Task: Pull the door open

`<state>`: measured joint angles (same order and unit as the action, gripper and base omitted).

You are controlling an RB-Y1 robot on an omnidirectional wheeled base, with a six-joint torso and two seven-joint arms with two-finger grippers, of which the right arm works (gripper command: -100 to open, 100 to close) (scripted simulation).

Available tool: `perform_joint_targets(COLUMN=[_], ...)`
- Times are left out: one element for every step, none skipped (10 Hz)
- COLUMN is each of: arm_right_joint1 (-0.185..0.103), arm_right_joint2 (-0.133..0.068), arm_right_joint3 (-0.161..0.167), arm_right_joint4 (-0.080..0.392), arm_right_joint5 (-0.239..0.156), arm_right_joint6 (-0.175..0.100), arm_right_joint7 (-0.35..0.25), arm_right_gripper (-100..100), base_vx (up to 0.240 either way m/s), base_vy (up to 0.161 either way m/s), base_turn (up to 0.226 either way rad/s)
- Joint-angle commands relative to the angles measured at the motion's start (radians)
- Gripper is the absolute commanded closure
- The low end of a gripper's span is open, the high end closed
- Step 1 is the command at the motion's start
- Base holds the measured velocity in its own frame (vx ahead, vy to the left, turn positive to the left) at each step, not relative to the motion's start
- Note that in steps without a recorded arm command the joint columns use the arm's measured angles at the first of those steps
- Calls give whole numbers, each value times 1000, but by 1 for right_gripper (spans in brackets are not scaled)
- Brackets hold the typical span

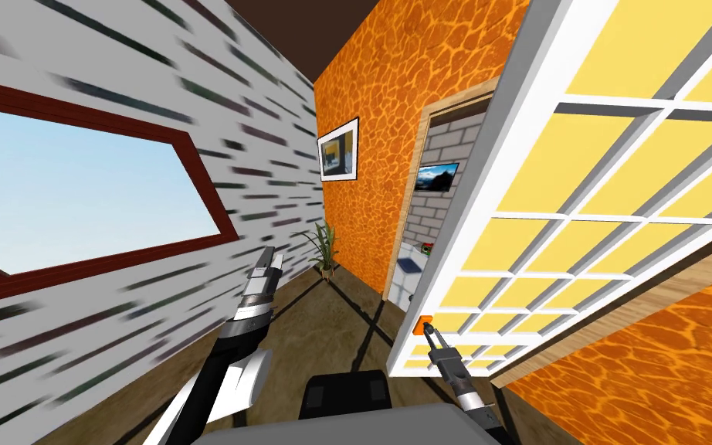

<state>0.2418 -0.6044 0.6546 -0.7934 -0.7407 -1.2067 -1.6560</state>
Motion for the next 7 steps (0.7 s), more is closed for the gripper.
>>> perform_joint_targets(arm_right_joint1=[13,7,28,40,54,70,87], arm_right_joint2=[-8,-5,2,5,10,15,20], arm_right_joint3=[18,10,19,22,27,31,36], arm_right_joint4=[4,3,19,28,39,51,64], arm_right_joint5=[8,5,9,11,14,16,19], arm_right_joint6=[-24,-14,-47,-67,-90,-116,-144], arm_right_joint7=[-14,-8,-11,-13,-14,-16,-18], arm_right_gripper=[100,100,100,100,100,100,100], base_vx=[-173,-78,-15,2,6,-6,-24], base_vy=[-47,-16,-34,-62,-55,-50,-45], base_turn=[71,12,117,137,131,137,142])
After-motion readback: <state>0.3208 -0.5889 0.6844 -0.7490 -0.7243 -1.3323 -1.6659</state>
